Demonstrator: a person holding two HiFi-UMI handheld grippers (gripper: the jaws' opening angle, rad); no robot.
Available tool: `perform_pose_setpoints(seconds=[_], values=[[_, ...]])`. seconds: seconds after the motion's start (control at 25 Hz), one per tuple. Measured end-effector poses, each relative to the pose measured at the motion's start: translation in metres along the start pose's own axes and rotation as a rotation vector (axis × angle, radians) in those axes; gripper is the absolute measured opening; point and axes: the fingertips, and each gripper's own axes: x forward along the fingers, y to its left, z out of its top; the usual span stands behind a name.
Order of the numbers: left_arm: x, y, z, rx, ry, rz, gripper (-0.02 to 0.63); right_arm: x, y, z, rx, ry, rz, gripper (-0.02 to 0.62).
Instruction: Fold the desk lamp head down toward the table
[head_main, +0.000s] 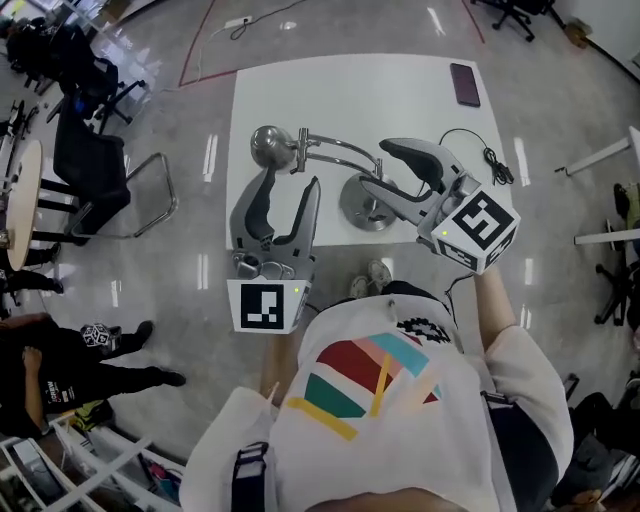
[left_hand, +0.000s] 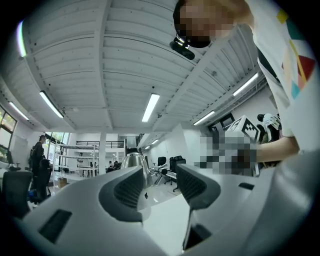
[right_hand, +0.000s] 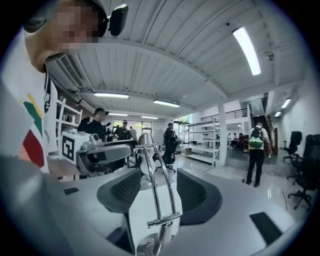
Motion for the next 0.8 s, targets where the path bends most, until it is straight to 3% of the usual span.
perform_pose_setpoints(seconds=[0.12,0.24,0.32,0.4,0.52,0.64,0.8], values=[[-0.002,-0.009,0.001,0.038,0.017,0.003,0.252,0.012,-0.001,-0.006,-0.092,0.08,0.085,0.225],[0.002,-0.007,0.0,0.061,0.013,0.017,0.251,0.023,-0.007,-0.005,-0.138,0.099,0.131,0.225],[0.005,0.001,-0.002,0.058,0.019,0.044,0.247,0.03,-0.007,-0.003,-0.133,0.107,0.172,0.225],[0.005,0.006,-0.002,0.049,0.03,0.065,0.194,0.035,-0.004,-0.006,-0.114,0.136,0.219,0.225],[0.006,0.005,-0.001,0.052,0.044,0.042,0.19,0.041,0.001,-0.012,-0.109,0.193,0.28,0.224],[0.01,-0.004,-0.005,0.071,0.073,0.006,0.1,0.044,0.004,-0.012,-0.123,0.212,0.307,0.197],[0.015,-0.002,-0.008,0.022,0.078,0.01,0.097,0.046,0.006,-0.013,-0.149,0.255,0.326,0.173]])
